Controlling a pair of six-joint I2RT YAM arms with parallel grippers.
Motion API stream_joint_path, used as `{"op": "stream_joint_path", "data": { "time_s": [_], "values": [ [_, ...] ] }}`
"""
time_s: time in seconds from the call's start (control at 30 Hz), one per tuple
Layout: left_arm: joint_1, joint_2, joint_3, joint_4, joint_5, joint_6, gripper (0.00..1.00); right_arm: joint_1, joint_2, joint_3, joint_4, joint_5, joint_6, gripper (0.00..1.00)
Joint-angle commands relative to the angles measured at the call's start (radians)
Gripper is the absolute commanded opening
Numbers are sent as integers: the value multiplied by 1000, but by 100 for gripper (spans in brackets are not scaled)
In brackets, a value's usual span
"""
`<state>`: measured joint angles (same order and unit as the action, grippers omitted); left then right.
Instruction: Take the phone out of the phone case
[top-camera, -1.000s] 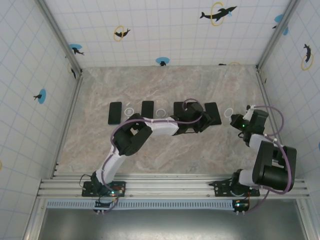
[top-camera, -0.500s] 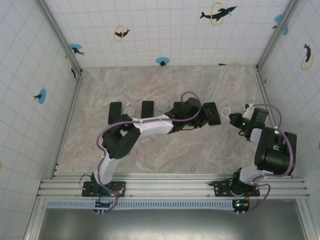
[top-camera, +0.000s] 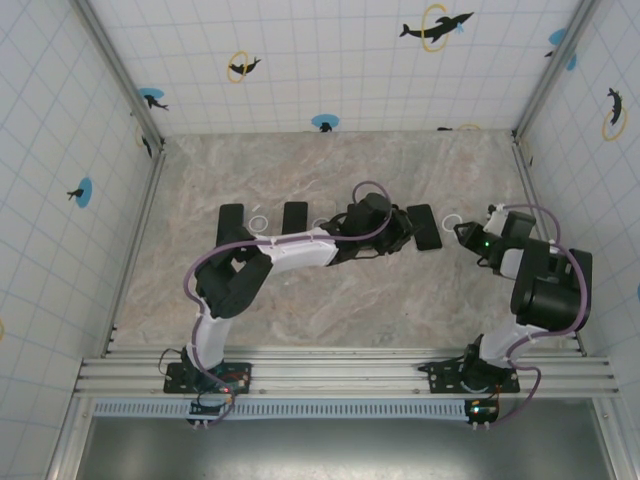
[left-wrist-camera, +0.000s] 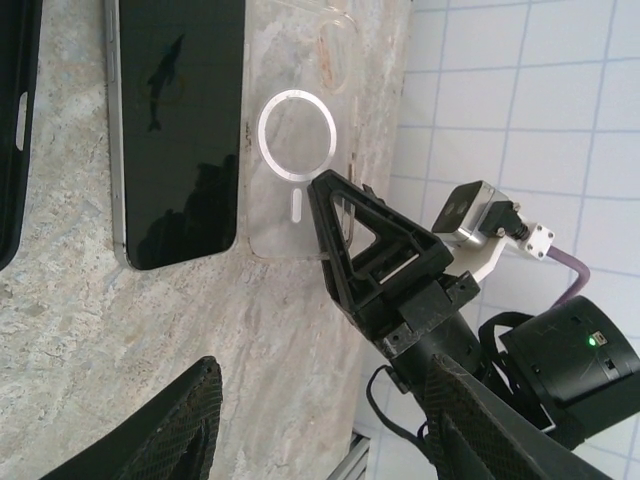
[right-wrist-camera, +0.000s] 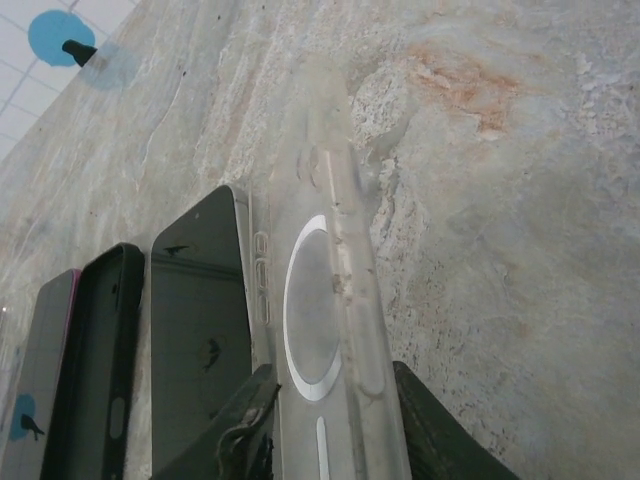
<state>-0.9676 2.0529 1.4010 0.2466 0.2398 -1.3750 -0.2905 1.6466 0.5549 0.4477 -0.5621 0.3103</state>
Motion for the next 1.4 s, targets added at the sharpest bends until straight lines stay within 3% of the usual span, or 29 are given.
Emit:
{"op": "stream_joint_path", "data": {
  "time_s": [0.0,0.27,0.5,0.8,0.9,0.97,1.07,1.23,1.37],
  "values": [
    [13,-50,-8,-24,18,42,56,-7,13,58,-38,4,-55,41],
    [44,-89,-13,-81,19,136,58,-7,0,116,-136,68,-129,54],
    [88,-131,-32,-123,61,258,62,-2,-82,125,-219,96,-178,58],
    [175,-240,-80,-260,52,589,74,77,-310,74,-327,18,-227,73],
    [216,-303,-132,-309,5,737,79,140,-396,60,-422,46,-285,79],
    [233,-368,-186,-328,-74,877,88,177,-457,25,-425,48,-295,81],
    [297,-474,-334,-256,-71,972,94,233,-541,-36,-381,43,-315,100],
    [412,-590,-486,-291,-54,1114,96,275,-614,-109,-311,52,-327,99],
    [529,-712,-644,-252,-73,1199,98,280,-640,-187,-227,167,-310,99]
  ]
}}
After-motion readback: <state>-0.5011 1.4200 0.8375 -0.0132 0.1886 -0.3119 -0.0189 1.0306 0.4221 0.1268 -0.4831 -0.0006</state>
